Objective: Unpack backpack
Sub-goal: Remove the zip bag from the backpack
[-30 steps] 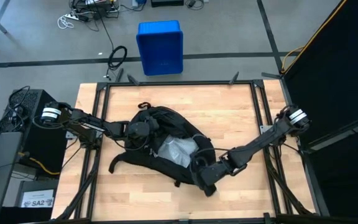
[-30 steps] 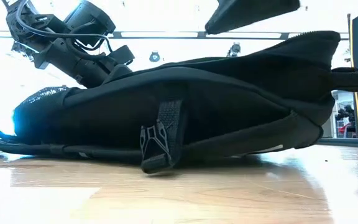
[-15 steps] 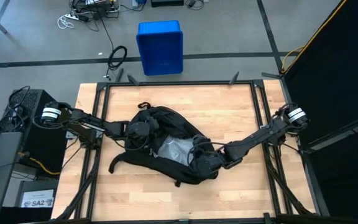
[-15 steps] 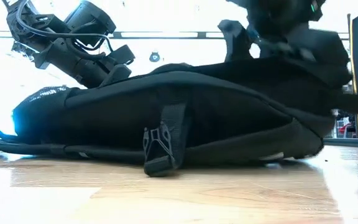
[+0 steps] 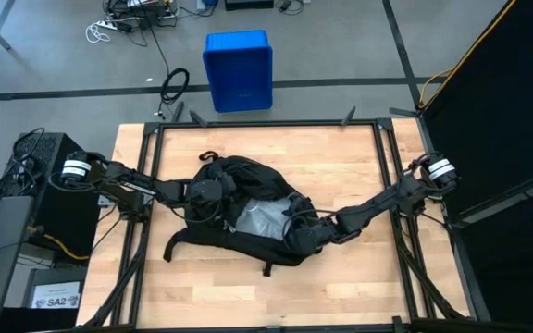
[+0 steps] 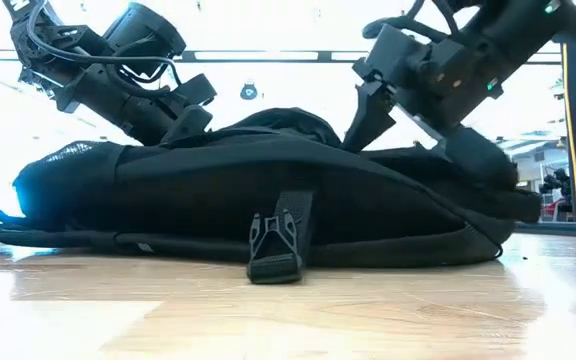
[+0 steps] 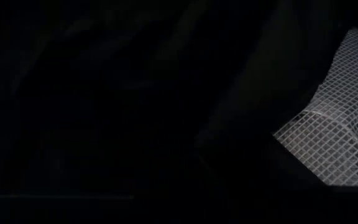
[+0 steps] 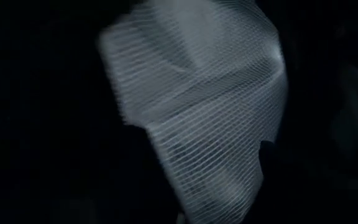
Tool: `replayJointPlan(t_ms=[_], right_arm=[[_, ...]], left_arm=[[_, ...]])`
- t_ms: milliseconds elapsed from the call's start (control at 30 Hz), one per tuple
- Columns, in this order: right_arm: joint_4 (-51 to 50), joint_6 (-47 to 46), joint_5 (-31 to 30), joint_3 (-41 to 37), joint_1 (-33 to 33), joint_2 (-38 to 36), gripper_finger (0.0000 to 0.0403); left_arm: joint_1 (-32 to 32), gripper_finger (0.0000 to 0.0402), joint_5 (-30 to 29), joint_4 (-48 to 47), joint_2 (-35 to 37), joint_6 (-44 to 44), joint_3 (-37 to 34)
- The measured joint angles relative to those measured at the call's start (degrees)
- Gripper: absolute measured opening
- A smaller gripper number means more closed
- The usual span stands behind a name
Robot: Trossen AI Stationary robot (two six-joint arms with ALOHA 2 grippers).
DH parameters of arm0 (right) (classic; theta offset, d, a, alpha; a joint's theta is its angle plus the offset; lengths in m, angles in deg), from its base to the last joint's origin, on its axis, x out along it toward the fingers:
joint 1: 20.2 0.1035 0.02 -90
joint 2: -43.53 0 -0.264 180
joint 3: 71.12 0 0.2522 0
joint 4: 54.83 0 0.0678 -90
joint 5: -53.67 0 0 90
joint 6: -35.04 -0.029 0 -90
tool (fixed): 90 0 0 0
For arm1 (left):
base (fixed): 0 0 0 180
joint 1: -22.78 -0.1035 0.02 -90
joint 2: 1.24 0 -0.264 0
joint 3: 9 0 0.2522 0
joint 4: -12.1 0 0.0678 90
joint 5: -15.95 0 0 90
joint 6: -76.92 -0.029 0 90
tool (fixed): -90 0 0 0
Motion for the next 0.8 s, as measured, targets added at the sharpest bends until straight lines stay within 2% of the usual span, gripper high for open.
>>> replayJointPlan(t_ms=[167, 300, 400, 533, 567, 800], right_arm=[[0.9, -0.3, 1.6, -0.1, -3.4, 0.0, 0.0260], [1.8, -3.3, 5.9, -0.2, -5.9, 0.1, 0.0210], [2.7, -4.7, 8.2, -0.2, -6.7, 0.1, 0.0148], [4.9, -6.4, 8.3, 0.3, -6.8, 0.2, 0.0035], [4.8, -6.4, 8.3, 0.8, -6.8, 0.2, 0.0018], [4.6, -5.2, 0.5, 7.1, -4.0, 0.2, 0.0001]], left_arm=[[0.0, 0.0097, 0.2, 0.0, 0.0, 0.0, 0.0], [0.0, 0.0097, 0.2, 0.1, 0.0, 0.0, 0.0], [0.0, 0.0097, 0.3, 0.1, 0.0, -0.1, 0.0], [0.0, 0.0097, 0.4, 0.1, 0.0, -0.1, 0.0], [0.0, 0.0097, 0.4, 0.1, 0.0, -0.1, 0.0], [0.1, 0.0097, 1.7, 1.3, 0.0, -0.1, 0.1]])
